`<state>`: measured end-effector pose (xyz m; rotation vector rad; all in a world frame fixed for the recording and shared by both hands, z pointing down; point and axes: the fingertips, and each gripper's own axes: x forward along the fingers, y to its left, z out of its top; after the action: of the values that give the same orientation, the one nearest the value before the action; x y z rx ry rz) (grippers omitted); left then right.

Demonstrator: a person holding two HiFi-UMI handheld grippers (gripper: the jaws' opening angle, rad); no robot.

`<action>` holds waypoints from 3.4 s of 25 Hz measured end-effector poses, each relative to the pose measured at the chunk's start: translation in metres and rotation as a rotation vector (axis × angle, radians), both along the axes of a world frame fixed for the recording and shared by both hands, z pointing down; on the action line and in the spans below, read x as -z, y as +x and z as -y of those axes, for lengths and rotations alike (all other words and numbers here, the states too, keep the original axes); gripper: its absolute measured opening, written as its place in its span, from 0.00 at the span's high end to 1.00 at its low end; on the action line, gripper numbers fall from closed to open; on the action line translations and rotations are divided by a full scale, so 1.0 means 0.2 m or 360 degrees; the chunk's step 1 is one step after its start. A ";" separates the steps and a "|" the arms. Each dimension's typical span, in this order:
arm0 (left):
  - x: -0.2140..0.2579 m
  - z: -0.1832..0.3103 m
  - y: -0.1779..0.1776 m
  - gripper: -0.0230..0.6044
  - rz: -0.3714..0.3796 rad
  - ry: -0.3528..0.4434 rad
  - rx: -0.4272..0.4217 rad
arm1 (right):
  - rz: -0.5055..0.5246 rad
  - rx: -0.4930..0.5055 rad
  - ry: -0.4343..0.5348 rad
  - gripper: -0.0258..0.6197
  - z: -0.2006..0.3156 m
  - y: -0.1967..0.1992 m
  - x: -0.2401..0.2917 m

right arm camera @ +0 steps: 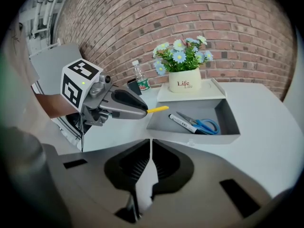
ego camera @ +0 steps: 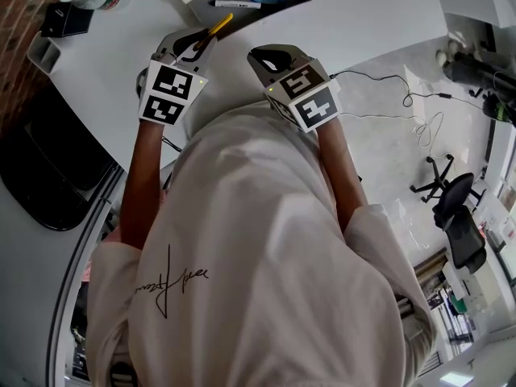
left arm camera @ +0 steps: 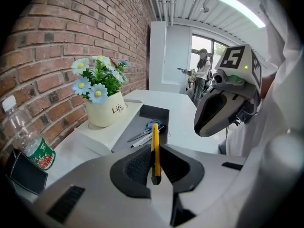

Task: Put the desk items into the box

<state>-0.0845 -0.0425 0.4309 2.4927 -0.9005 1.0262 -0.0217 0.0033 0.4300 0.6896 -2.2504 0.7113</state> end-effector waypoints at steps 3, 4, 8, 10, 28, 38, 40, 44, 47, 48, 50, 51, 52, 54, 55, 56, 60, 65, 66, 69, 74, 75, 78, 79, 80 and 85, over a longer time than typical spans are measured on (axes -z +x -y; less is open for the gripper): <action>0.00 0.02 0.01 0.87 -0.0014 -0.0007 0.0013 | 0.0003 -0.0008 -0.0006 0.91 0.01 0.00 0.00; 0.00 0.03 0.02 0.87 -0.0017 -0.0010 0.0014 | 0.0004 -0.0011 -0.0007 0.91 0.01 0.00 -0.01; 0.00 0.05 0.04 0.87 -0.0014 -0.0024 0.0012 | 0.0008 -0.0024 -0.0016 0.91 0.02 0.01 -0.01; -0.01 0.07 0.05 0.87 -0.0012 -0.0038 0.0015 | 0.0013 -0.0029 -0.0019 0.91 0.03 0.01 -0.02; -0.10 0.19 0.11 0.87 -0.0014 -0.0163 0.0090 | 0.0032 -0.0100 -0.0069 0.91 0.04 0.07 -0.07; -0.14 0.26 0.15 0.87 0.0019 -0.0190 0.0118 | 0.0054 -0.0137 -0.0094 0.91 0.07 0.08 -0.09; -0.15 0.27 0.15 0.87 0.0037 -0.0187 0.0122 | 0.0052 -0.0143 -0.0099 0.91 0.07 0.09 -0.10; -0.16 0.30 0.17 0.87 0.0040 -0.0202 0.0140 | 0.0055 -0.0157 -0.0103 0.91 0.08 0.10 -0.11; -0.18 0.32 0.19 0.87 0.0053 -0.0227 0.0135 | 0.0052 -0.0175 -0.0112 0.91 0.08 0.12 -0.11; -0.19 0.32 0.20 0.87 0.0061 -0.0234 0.0131 | 0.0053 -0.0181 -0.0113 0.91 0.09 0.12 -0.12; -0.20 0.33 0.20 0.87 0.0069 -0.0248 0.0129 | 0.0056 -0.0191 -0.0118 0.91 0.09 0.13 -0.12; -0.20 0.33 0.21 0.87 0.0065 -0.0254 0.0135 | 0.0057 -0.0194 -0.0123 0.91 0.09 0.13 -0.12; -0.20 0.34 0.21 0.87 0.0061 -0.0259 0.0142 | 0.0054 -0.0196 -0.0130 0.91 0.09 0.14 -0.13; -0.21 0.35 0.22 0.87 0.0067 -0.0268 0.0151 | 0.0050 -0.0200 -0.0143 0.91 0.08 0.14 -0.14; -0.21 0.36 0.22 0.87 0.0077 -0.0271 0.0149 | 0.0050 -0.0203 -0.0148 0.91 0.08 0.15 -0.14; -0.22 0.36 0.22 0.87 0.0088 -0.0274 0.0145 | 0.0049 -0.0205 -0.0149 0.91 0.09 0.15 -0.14; -0.25 0.38 0.23 0.87 0.0124 -0.0299 0.0137 | 0.0049 -0.0217 -0.0152 0.91 0.10 0.16 -0.14; -0.28 0.38 0.23 0.87 0.0159 -0.0325 0.0143 | 0.0035 -0.0224 -0.0167 0.91 0.10 0.17 -0.16; -0.28 0.38 0.23 0.87 0.0165 -0.0327 0.0145 | 0.0035 -0.0224 -0.0169 0.91 0.11 0.17 -0.16; -0.28 0.38 0.23 0.87 0.0183 -0.0329 0.0150 | 0.0040 -0.0222 -0.0167 0.91 0.11 0.17 -0.16; -0.28 0.38 0.22 0.87 0.0173 -0.0336 0.0161 | 0.0047 -0.0219 -0.0162 0.91 0.11 0.16 -0.15; -0.28 0.38 0.22 0.87 0.0169 -0.0337 0.0166 | 0.0045 -0.0218 -0.0163 0.91 0.11 0.16 -0.15; -0.27 0.39 0.22 0.87 0.0145 -0.0341 0.0179 | 0.0042 -0.0219 -0.0160 0.91 0.11 0.16 -0.14; -0.27 0.39 0.22 0.87 0.0125 -0.0349 0.0184 | 0.0043 -0.0221 -0.0156 0.91 0.11 0.16 -0.14; -0.26 0.39 0.23 0.87 0.0101 -0.0360 0.0192 | 0.0045 -0.0224 -0.0151 0.91 0.11 0.16 -0.14; -0.25 0.39 0.22 0.87 0.0057 -0.0372 0.0210 | 0.0048 -0.0225 -0.0138 0.91 0.10 0.18 -0.13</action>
<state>-0.0395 -0.1198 0.4806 2.1999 -0.8865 1.0688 0.0134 -0.0166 0.4558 0.8062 -2.1998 0.8881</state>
